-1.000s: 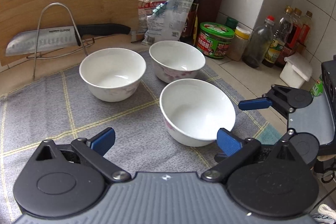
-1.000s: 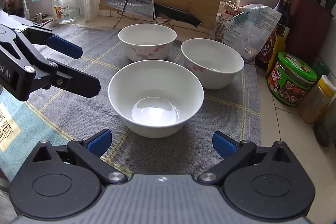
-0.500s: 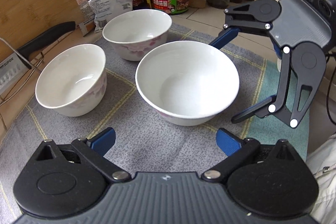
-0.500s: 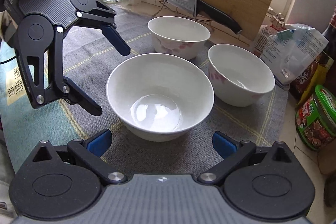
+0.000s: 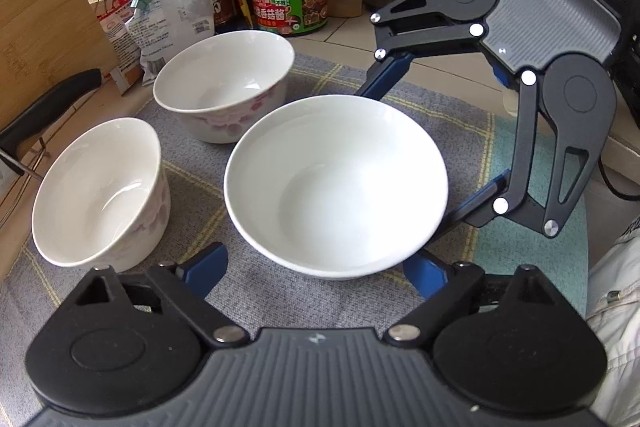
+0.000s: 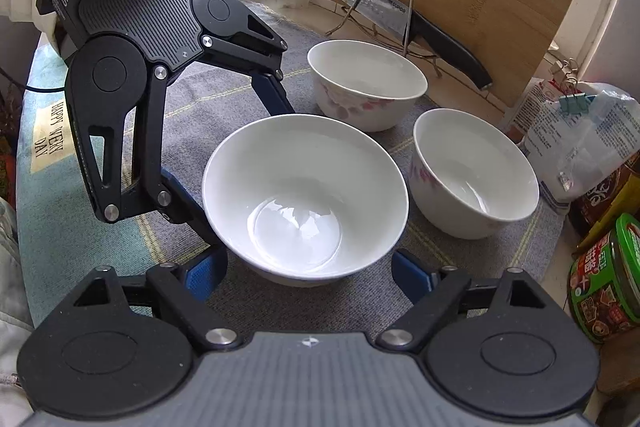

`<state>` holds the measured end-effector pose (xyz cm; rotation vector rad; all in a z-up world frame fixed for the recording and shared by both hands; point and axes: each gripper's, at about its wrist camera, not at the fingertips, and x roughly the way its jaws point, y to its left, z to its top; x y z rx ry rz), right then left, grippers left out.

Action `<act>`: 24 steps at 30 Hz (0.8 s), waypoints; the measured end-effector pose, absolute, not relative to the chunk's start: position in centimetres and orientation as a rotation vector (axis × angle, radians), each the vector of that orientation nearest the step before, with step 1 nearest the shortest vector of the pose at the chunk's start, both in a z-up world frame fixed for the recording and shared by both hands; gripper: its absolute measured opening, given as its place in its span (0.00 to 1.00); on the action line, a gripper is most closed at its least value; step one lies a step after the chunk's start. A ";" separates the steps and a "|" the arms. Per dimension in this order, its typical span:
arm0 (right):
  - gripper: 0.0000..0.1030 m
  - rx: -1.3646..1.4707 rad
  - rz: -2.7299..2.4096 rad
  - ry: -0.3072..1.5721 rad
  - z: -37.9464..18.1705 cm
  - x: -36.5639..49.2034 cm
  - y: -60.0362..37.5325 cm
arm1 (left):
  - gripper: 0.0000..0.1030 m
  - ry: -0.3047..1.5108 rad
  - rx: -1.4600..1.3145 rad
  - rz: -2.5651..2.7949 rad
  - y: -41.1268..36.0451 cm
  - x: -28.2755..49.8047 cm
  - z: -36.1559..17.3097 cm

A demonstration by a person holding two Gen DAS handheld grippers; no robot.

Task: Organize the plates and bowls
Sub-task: 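Close the right tool on the rim of a white bowl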

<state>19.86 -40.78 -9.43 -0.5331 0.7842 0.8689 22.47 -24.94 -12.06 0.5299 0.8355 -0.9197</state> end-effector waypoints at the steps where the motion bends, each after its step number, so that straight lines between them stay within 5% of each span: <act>1: 0.83 -0.540 0.876 0.783 -9.4 19.9 -40.7 | 0.88 0.831 0.538 -0.928 -24.9 22.5 -12.1; 9: 0.81 -0.559 0.878 0.782 -9.2 19.9 -40.4 | 0.75 0.814 0.558 -0.961 -24.7 21.9 -11.8; 24: 0.81 -0.618 0.898 0.756 -7.6 18.4 -38.9 | 0.74 0.797 0.540 -0.915 -23.2 20.1 -10.7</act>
